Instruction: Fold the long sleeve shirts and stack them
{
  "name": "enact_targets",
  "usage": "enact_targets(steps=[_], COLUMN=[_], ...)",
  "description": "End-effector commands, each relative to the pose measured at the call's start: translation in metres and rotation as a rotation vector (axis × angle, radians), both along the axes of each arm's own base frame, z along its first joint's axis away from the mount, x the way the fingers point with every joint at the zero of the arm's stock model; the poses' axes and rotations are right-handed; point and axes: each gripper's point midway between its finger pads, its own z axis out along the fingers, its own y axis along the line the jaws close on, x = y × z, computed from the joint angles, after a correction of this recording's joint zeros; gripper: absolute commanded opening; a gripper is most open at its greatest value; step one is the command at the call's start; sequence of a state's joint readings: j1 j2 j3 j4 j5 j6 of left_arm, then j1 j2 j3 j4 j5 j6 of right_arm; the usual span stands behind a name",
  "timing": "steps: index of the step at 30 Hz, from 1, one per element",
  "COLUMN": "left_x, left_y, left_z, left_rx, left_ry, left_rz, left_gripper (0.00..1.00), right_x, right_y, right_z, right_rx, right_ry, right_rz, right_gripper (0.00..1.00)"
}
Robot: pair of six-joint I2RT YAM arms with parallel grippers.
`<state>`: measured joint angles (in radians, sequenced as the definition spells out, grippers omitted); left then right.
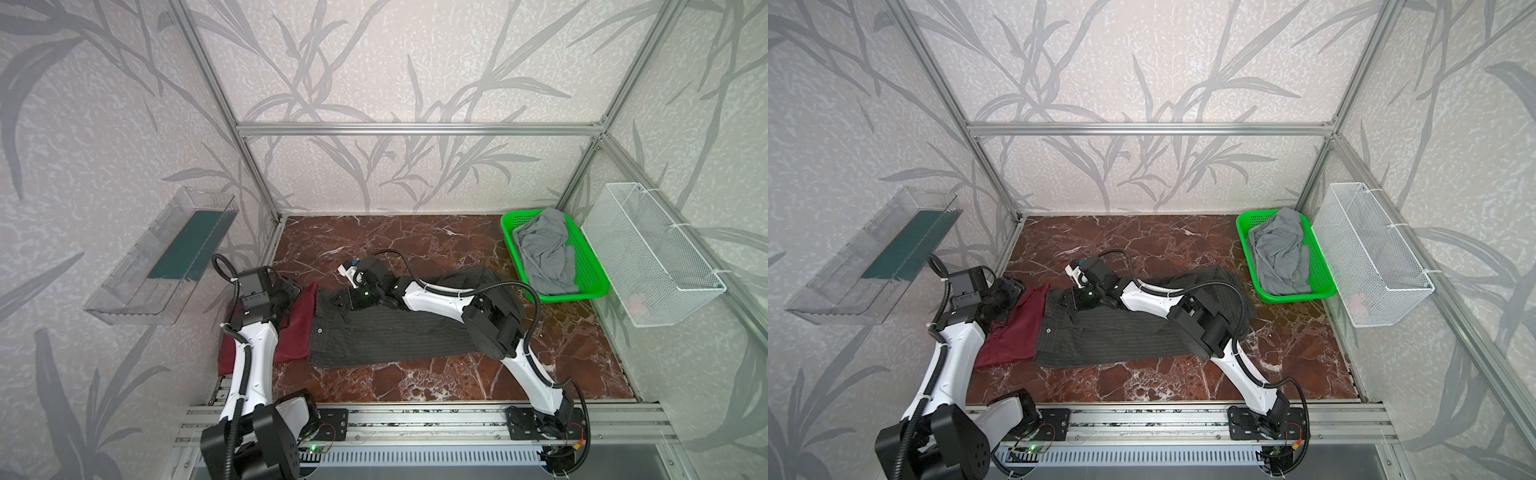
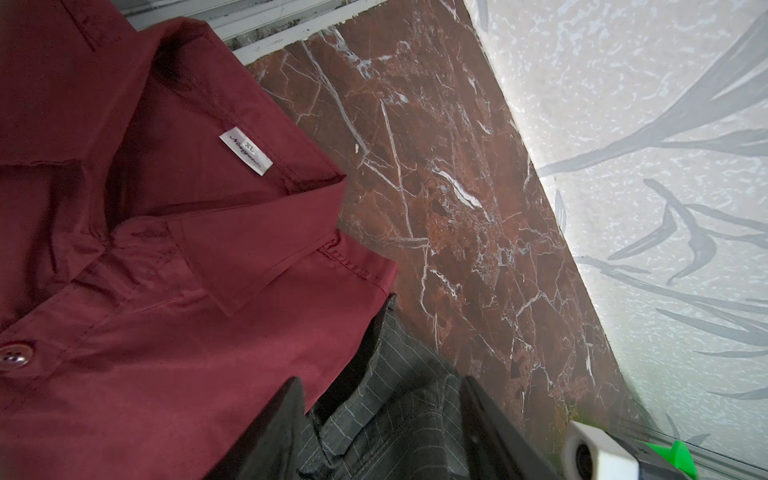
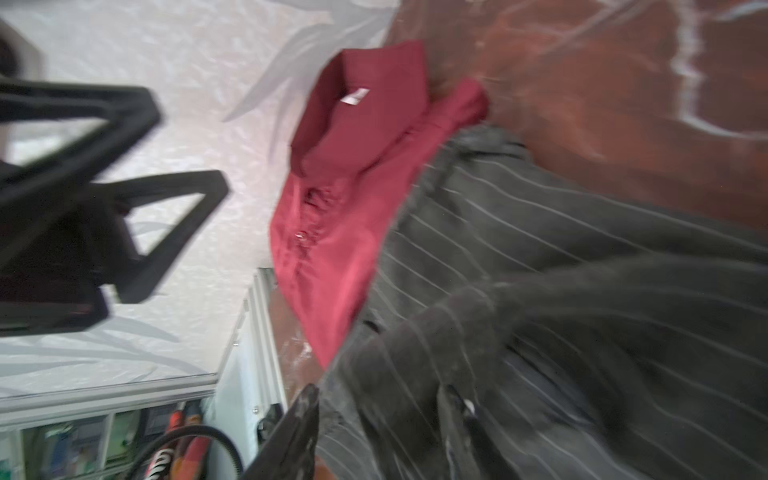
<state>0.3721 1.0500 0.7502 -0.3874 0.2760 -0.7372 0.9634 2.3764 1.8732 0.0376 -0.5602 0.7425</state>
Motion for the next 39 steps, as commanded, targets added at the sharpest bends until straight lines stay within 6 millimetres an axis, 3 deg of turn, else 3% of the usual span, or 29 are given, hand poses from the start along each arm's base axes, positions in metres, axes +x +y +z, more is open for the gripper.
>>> enact_targets(steps=[1, 7, 9, 13, 16, 19, 24, 28, 33, 36, 39], left_x=[-0.001, -0.001, -0.001, 0.001, 0.005, 0.010, 0.019, 0.023, 0.025, 0.025, 0.025], left_y=[0.002, 0.002, 0.003, 0.002, -0.003, -0.011, -0.034, -0.060, -0.086, -0.098, -0.105], left_z=[-0.002, -0.001, -0.001, -0.001, -0.001, -0.004, -0.009, -0.014, -0.041, -0.061, -0.077], left_rx=[-0.009, -0.006, -0.008, -0.016, -0.033, -0.065, -0.085, -0.021, -0.024, -0.043, -0.058], left_ry=[-0.007, -0.007, -0.006, -0.013, -0.021, -0.032, -0.035, 0.011, 0.078, 0.121, 0.157], left_rz=[0.011, 0.012, 0.011, 0.001, -0.028, -0.062, -0.146, -0.221, -0.264, -0.277, -0.288], left_gripper=[0.61, 0.61, 0.61, 0.61, 0.61, 0.61, 0.61, 0.61, 0.61, 0.61, 0.61], right_x=[-0.016, -0.020, -0.019, -0.010, 0.014, 0.045, 0.093, 0.119, 0.136, 0.130, 0.119], right_y=[0.018, 0.029, 0.028, 0.007, -0.035, -0.098, -0.212, -0.284, -0.325, -0.345, -0.372], right_z=[-0.005, -0.021, -0.009, 0.037, 0.067, 0.073, 0.050, 0.025, -0.013, -0.046, -0.065], right_rx=[0.023, 0.013, 0.026, 0.058, 0.066, 0.016, -0.037, -0.060, -0.098, -0.166, -0.269], right_ry=[0.048, 0.082, 0.065, -0.024, -0.052, -0.057, -0.022, 0.015, 0.122, 0.212, 0.216], right_rz=[0.066, 0.091, 0.099, 0.084, 0.004, -0.124, -0.336, -0.465, -0.589, -0.686, -0.784], right_gripper=[0.47, 0.48, 0.48, 0.48, 0.48, 0.46, 0.46, 0.45, 0.38, 0.37, 0.37])
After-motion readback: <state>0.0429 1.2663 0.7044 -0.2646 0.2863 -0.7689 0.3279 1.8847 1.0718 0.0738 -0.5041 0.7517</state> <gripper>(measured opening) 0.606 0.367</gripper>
